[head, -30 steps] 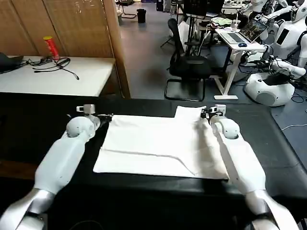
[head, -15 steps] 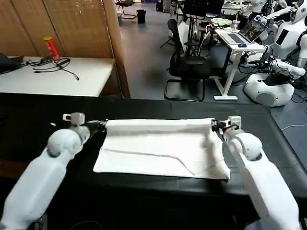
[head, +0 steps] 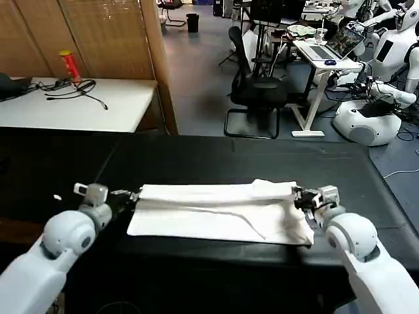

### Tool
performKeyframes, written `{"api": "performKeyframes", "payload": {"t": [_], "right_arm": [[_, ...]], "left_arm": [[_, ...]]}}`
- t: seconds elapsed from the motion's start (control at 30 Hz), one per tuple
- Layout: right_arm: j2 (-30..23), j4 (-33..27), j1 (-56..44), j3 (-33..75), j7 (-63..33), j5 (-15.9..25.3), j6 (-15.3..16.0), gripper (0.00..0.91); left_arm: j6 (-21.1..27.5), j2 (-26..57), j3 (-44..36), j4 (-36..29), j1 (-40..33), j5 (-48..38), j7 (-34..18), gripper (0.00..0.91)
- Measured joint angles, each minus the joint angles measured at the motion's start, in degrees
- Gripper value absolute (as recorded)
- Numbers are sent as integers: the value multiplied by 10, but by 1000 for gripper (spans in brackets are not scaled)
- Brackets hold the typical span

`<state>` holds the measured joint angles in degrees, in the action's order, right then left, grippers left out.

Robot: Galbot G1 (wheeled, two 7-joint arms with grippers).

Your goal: Fold and organize the clothes.

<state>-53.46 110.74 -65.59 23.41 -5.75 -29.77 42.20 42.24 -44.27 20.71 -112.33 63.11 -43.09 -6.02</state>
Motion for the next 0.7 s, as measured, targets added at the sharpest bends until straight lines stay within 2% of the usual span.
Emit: {"api": "performKeyframes", "payload": {"t": [0.17,0.2,0.23,0.27,0.3,0.53,0.7], "right_arm": [[-2,9,-20,3,-1,3,0,0],[-3,11,-22,4,-1,2,0,0],[-3,13,-24,5,-1,2,0,0],[-3,15,-26,6,0,0,0,137],[-3,18,-28,8,1,-6,0,878],[-8,50,-45,39,1,-38,0,878],[-21,50,-36,63,-10,-48,0,878]], "left_arm": [[0,0,4,-1,23,5,3,68],[0,0,5,-1,25,6,3,146],[0,-2,5,-1,27,6,3,341],[0,-3,5,-1,29,6,4,878],[0,-4,5,-1,30,6,4,878],[0,-15,19,-14,37,32,12,878],[-1,-13,31,-29,31,12,11,878]]}}
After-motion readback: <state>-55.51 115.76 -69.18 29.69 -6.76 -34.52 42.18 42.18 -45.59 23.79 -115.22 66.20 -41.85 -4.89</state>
